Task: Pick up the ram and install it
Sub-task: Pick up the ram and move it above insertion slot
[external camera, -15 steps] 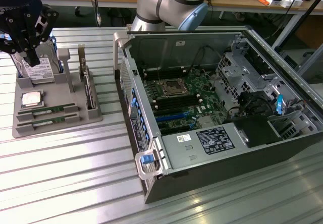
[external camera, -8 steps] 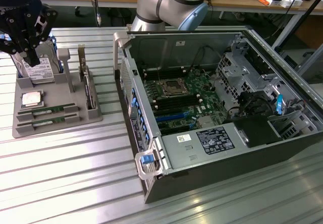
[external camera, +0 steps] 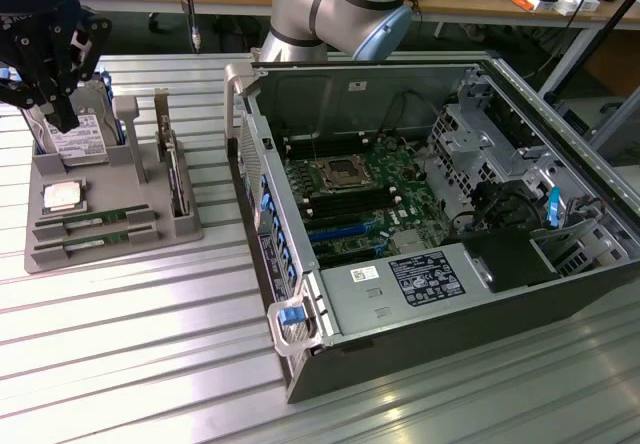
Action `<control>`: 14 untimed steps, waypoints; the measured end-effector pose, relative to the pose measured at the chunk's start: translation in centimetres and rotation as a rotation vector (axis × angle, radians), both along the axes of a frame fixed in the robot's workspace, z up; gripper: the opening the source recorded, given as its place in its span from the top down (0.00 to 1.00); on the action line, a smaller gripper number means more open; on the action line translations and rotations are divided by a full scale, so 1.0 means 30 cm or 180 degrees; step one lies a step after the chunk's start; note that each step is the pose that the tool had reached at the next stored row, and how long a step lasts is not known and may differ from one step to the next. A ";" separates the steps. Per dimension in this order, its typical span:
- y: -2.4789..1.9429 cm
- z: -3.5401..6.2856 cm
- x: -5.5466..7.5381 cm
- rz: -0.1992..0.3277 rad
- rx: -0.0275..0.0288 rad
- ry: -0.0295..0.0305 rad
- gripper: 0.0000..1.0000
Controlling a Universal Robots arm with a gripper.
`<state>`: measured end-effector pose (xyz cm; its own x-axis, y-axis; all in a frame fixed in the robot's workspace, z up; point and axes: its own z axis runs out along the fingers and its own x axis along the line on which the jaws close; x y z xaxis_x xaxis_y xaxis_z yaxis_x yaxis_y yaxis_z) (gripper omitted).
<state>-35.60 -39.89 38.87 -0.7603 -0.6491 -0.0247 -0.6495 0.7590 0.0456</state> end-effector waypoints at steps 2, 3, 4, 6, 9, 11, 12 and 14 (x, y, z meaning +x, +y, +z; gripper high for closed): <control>0.000 0.000 0.000 0.0050 0.0000 0.0000 0.90; 0.000 0.000 0.000 0.0076 0.0000 0.0000 0.90; 0.000 0.000 0.000 0.0099 0.0000 0.0000 0.90; 0.000 0.000 0.000 0.0137 0.0000 0.0000 0.90; 0.000 0.000 0.000 0.0231 0.0000 0.0000 0.90; 0.000 0.000 0.000 0.0280 0.0000 0.0000 0.90; 0.000 0.000 0.000 0.0307 0.0000 0.0000 0.90; 0.000 0.000 0.000 0.0343 0.0000 0.0000 0.90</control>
<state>-35.60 -39.90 38.85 -0.6860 -0.7272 -0.0247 -0.7274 0.6847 0.0456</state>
